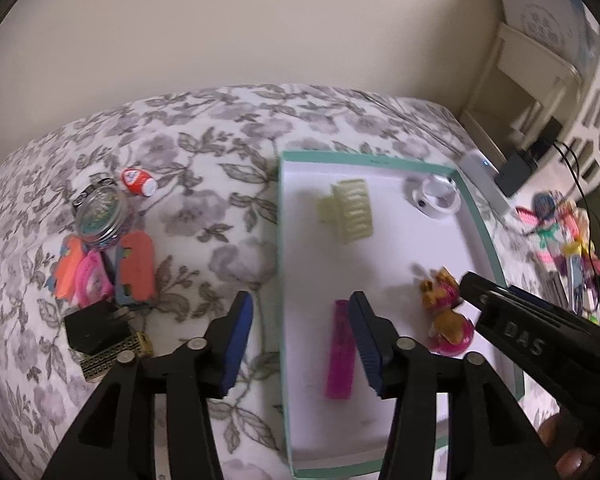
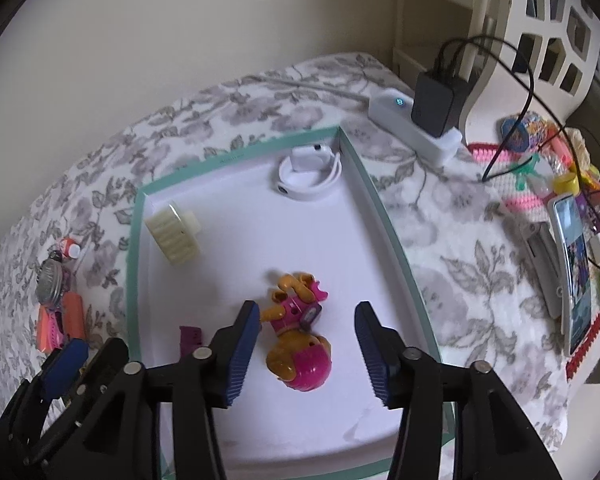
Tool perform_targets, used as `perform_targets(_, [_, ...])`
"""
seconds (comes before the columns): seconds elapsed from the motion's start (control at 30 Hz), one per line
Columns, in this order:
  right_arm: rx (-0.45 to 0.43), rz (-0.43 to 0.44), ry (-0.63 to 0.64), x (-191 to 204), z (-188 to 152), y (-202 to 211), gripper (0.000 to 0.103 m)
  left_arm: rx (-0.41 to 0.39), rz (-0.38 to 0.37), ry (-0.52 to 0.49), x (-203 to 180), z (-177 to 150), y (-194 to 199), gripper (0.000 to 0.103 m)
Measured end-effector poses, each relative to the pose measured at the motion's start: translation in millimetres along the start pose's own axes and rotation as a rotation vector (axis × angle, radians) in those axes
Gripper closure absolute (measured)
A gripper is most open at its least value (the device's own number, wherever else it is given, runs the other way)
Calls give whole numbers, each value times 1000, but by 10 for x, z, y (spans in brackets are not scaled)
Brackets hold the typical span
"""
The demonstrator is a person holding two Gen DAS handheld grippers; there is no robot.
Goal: Organize rigid objects
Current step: 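Open both grippers to release the lighter and figure into the tray, then move both tools back over the item pile toward the black box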
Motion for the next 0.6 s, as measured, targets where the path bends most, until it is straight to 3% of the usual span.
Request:
perform_targets(0.1, [-25, 5, 17, 46, 25, 52, 43, -14, 23, 36, 133, 33, 20, 35])
perform_targets(0.2, [-43, 6, 43, 111, 31, 72, 39, -18, 52, 71, 271, 55, 23, 33])
perform_targets(0.3, [-52, 10, 60, 156, 25, 71, 33, -21, 82, 104, 397, 61, 29, 20])
perform_targets(0.37, [-59, 11, 68, 175, 27, 70, 26, -23, 99, 127, 482, 65, 35, 20])
perform_targets(0.47, [-63, 17, 72, 192, 27, 67, 26, -25, 125, 148, 588, 67, 42, 17])
perform_targets(0.53, [-65, 19, 74, 198, 22, 65, 25, -28, 151, 156, 657, 68, 43, 5])
perform_targets(0.6, [-64, 21, 76, 203, 21, 58, 24, -36, 169, 162, 708, 76, 59, 5])
Point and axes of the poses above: each gripper's, at about its wrist camera, not at the fingertips, and y roughly against the way its jaws point, x to its left, z to its top, the point moved 7 cm from there along -y, roughly the way its jaws point, and after that the axes turned 3 degrees about -x, right-handed, at the moved point
